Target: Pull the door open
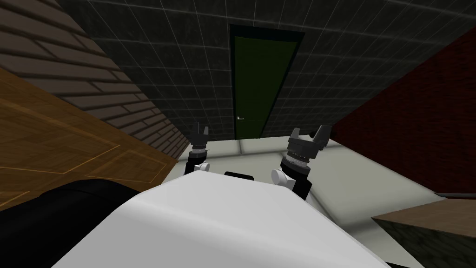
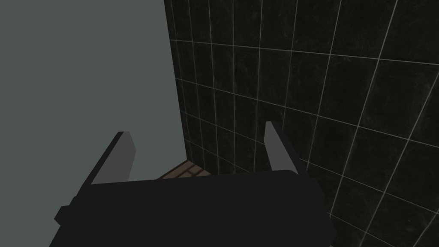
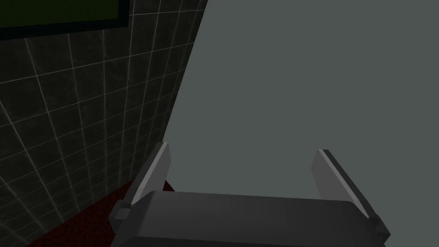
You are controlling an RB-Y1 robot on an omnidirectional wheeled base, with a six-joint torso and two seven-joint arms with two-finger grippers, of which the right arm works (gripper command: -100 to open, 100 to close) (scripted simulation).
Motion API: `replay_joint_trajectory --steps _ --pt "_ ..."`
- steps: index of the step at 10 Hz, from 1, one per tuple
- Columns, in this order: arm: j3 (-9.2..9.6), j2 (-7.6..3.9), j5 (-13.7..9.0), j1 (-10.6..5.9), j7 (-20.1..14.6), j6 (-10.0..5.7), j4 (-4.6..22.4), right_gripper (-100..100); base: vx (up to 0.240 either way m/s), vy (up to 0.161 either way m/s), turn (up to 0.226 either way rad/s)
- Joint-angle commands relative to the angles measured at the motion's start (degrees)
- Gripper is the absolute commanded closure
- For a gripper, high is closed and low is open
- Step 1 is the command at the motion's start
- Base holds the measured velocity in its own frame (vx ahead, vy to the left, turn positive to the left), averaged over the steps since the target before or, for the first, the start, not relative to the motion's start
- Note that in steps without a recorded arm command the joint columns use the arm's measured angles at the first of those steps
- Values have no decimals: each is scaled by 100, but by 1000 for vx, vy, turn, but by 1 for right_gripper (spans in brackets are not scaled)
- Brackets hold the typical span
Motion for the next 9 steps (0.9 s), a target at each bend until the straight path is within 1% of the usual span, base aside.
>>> replay_joint_trajectory --steps 1,2,4,7,8,9 --pt "-27 -63 34 -67 -55 -30 204 -100 64 -30 54" --pt "-36 -80 46 -89 -73 -40 270 -100 79 44 32" --pt "-71 -152 91 -178 -146 -79 541 -100 108 63 34" --pt "-109 -217 139 -271 -223 -121 827 -100 91 39 28" --pt "-134 -261 171 -334 -274 -149 1017 -100 111 34 48" --pt "-150 -284 191 -373 -306 -166 1136 -100 116 31 48"
